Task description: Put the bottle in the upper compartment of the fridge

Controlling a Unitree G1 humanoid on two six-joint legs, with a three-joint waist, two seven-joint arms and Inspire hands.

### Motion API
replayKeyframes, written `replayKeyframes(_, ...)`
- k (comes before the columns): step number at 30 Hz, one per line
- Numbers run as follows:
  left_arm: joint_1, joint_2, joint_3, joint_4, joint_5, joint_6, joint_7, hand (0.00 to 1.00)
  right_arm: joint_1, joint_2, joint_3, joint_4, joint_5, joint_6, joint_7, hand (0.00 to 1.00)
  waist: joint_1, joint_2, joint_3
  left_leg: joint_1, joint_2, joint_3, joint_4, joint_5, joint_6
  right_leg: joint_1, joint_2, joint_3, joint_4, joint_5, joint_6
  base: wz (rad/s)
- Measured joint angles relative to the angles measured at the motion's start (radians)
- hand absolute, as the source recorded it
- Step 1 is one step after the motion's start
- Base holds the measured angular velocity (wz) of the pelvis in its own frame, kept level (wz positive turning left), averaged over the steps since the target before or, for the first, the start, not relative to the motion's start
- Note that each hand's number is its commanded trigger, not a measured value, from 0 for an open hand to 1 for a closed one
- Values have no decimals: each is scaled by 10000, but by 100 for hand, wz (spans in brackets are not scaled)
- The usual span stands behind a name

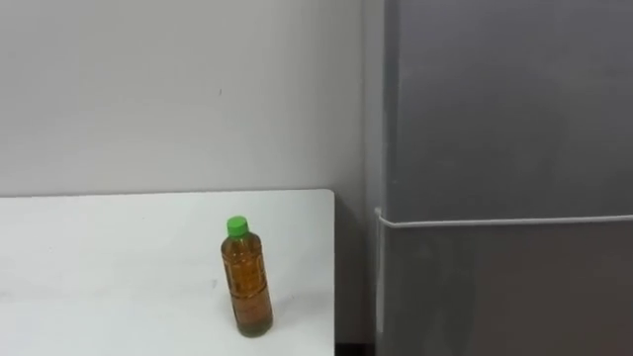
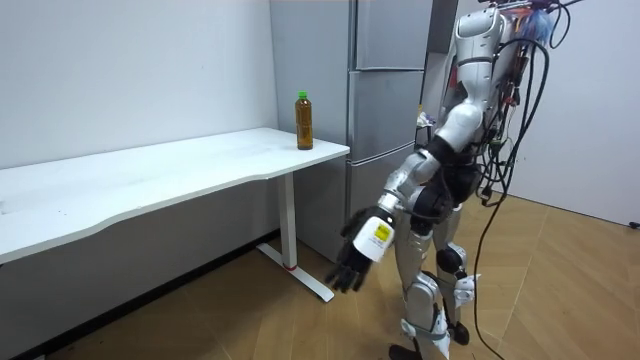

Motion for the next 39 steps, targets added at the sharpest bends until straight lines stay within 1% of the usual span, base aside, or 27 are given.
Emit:
replayKeyframes(1,-107,63,0,-63,0,-113,151,0,43,-23,-34,-101,3,-2,1,0,-1,23,-13,9,-7,0,-2,-1,2,-1,-4,27,-1,-2,5,0)
replayKeyframes(2,-111,73,-1,-178,2,-121,219,0,72,-26,-61,-153,0,-10,3,0,-8,45,-27,10,-9,-27,-5,-2,3,2,-4,26,-4,-4,7,0)
replayKeyframes(3,-65,71,2,-640,-28,-110,399,0,86,-23,-68,-189,33,-17,-1,0,-25,85,-66,-3,-12,-46,-2,-2,3,13,-3,6,-13,-5,10,6)
replayKeyframes(4,-57,75,5,-1232,-62,-113,598,0,177,-18,-72,-309,33,-10,-6,0,-27,16,-73,-45,-15,-65,-1,-1,2,13,-3,-67,-14,-5,10,11)
replayKeyframes(6,-80,85,26,-2005,-148,-189,943,0,306,3,-173,-477,21,-23,-69,0,-18,-27,-98,-104,-22,-191,22,2,2,22,-3,-163,-5,-4,10,14)
replayKeyframes(8,-125,93,205,-2564,-146,-269,1198,0,357,53,-433,-520,-45,-107,-157,0,-2,-11,-104,-80,-22,-242,49,2,2,13,-3,-185,-1,-3,10,4)
replayKeyframes(9,-156,106,412,-3010,-151,-292,1378,0,392,67,-487,-551,-70,-189,-206,0,14,7,-103,-35,-21,-249,51,2,2,12,-4,-183,1,-2,9,0)
replayKeyframes(10,-171,189,512,-3514,-165,-322,1586,0,438,63,-488,-578,-111,-207,-212,0,26,23,-101,-22,-20,-251,46,2,2,13,-3,-181,3,-2,9,0)
replayKeyframes(11,-174,227,577,-3766,-168,-363,1664,0,467,63,-490,-600,-150,-205,-212,0,40,39,-101,-16,-19,-251,43,2,2,16,-3,-181,8,-2,9,0)
replayKeyframes(13,-221,384,669,-4656,-157,-577,1969,0,524,56,-481,-606,-300,-203,-212,0,148,102,-98,30,-19,-237,17,2,3,17,-6,-146,57,-2,9,-4)
replayKeyframes(14,-270,385,711,-4866,-156,-597,2026,0,544,60,-480,-602,-311,-203,-212,0,179,121,-95,43,-19,-235,13,2,3,16,-8,-143,74,-3,9,-3)
replayKeyframes(16,-352,398,805,-5774,-153,-631,2331,0,580,81,-464,-604,-317,-194,-216,0,232,150,-89,31,-20,-264,4,-2,4,-13,-10,-150,126,-8,11,0)
replayKeyframes(18,-398,425,886,-6375,-162,-613,2488,0,690,83,-468,-750,-312,-182,-230,0,258,153,-94,-11,-29,-268,19,-2,4,7,-10,-132,91,-23,2,0)
replayKeyframes(19,-411,431,1000,-6855,-162,-612,2627,0,791,83,-470,-929,-311,-180,-261,0,255,147,-98,-30,-34,-270,19,1,4,26,-8,-134,37,-22,1,0)
replayKeyframes(21,-520,478,1269,-7396,-137,-617,2769,0,869,80,-470,-992,-307,-186,-327,0,257,156,-103,-25,-41,-269,16,12,14,25,-10,-127,40,-21,-1,0)
replayKeyframes(24,-692,528,1624,-8241,-138,-615,2869,0,874,91,-468,-977,-256,-183,-339,0,261,152,-103,-57,-57,-322,44,13,15,21,-23,-158,13,-21,1,2)
replayKeyframes(26,-801,529,1699,-8603,-136,-611,2880,0,877,116,-467,-976,-152,-186,-346,0,258,135,-104,-88,-74,-377,74,15,18,25,-37,-193,2,-22,4,7)
replayKeyframes(29,-1214,535,1743,-9391,-102,-532,2968,0,943,176,-462,-1066,-95,-186,-373,0,273,132,-95,-76,-80,-442,84,17,20,30,-34,-191,3,-21,4,3)
replayKeyframes(30,-1323,541,1757,-9561,-90,-529,2970,0,938,184,-463,-1062,-108,-186,-378,0,273,120,-88,-75,-81,-455,84,17,20,31,-34,-197,3,-21,4,3)
replayKeyframes(33,-1673,741,1756,-10353,291,-499,2910,0,942,211,-493,-1023,-441,-179,-377,0,229,89,-34,-88,-85,-480,84,17,20,24,-32,-189,-13,-22,5,0)
replayKeyframes(34,-1694,825,1760,-10689,443,-462,2866,0,941,224,-579,-1019,-473,-153,-358,0,209,91,-31,-97,-86,-460,80,17,20,20,-34,-181,-31,-24,7,0)
replayKeyframes(37,-1694,838,1762,-11497,970,-431,2540,0,947,284,-685,-999,-324,-101,-327,0,182,59,-17,-97,-87,-397,64,16,20,10,-35,-150,-48,-35,18,0)
replayKeyframes(39,-1709,838,1763,-11921,1005,-380,2343,0,928,283,-678,-983,-292,-77,-302,0,189,58,-22,-103,-88,-384,69,16,20,11,-35,-154,-58,-35,18,0)
